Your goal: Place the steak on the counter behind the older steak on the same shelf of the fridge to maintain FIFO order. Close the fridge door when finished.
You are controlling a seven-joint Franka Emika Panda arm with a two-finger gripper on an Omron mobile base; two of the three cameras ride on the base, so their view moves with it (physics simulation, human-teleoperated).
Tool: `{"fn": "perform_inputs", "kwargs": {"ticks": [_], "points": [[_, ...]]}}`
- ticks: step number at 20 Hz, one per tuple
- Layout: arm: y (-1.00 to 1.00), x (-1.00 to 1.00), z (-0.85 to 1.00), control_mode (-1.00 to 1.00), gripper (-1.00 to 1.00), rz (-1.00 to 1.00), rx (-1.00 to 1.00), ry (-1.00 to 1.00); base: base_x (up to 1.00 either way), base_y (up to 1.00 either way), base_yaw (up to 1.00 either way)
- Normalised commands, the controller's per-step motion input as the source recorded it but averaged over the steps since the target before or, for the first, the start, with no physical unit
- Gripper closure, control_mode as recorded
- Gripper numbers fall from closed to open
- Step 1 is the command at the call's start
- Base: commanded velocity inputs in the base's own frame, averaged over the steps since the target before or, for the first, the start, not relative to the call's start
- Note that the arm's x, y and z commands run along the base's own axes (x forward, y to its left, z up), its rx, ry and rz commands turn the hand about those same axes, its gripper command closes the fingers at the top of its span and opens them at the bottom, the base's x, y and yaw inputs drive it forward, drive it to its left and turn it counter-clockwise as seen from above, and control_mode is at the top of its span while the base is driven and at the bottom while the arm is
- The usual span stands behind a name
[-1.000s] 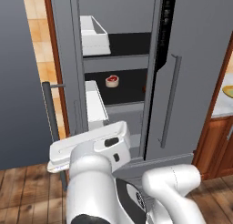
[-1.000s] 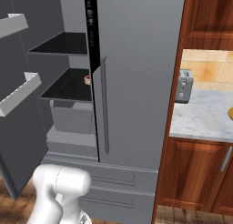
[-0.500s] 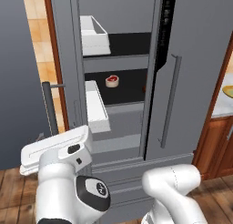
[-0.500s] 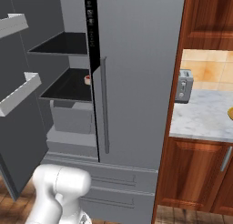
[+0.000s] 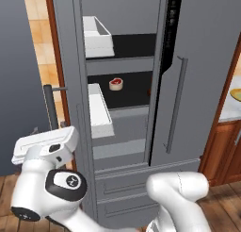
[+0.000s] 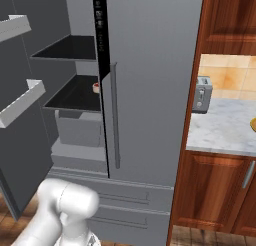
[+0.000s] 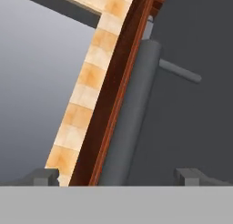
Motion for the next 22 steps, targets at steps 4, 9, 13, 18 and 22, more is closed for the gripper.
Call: {"fn": "perform_inputs", "kwargs": {"ticks": [4, 9, 13, 18, 22], "points": [[0.04, 0.60, -0.04, -1.00, -1.00, -0.24, 0.00, 0.00, 0.00, 0.00, 0.00], [-0.23, 0.49, 0.00, -1.00, -1.00, -0.14, 0.07, 0.01, 0.00, 0.00, 0.00], [-0.78, 0.29, 0.00, -1.00, -1.00, -0.07, 0.12, 0.00, 0.00, 0.00, 0.00], [-1.00, 0.16, 0.00, -1.00, -1.00, -0.06, 0.14, 0.00, 0.00, 0.00, 0.00], [-1.00, 0.27, 0.00, -1.00, -1.00, -0.03, 0.13, 0.00, 0.00, 0.00, 0.00]]}}
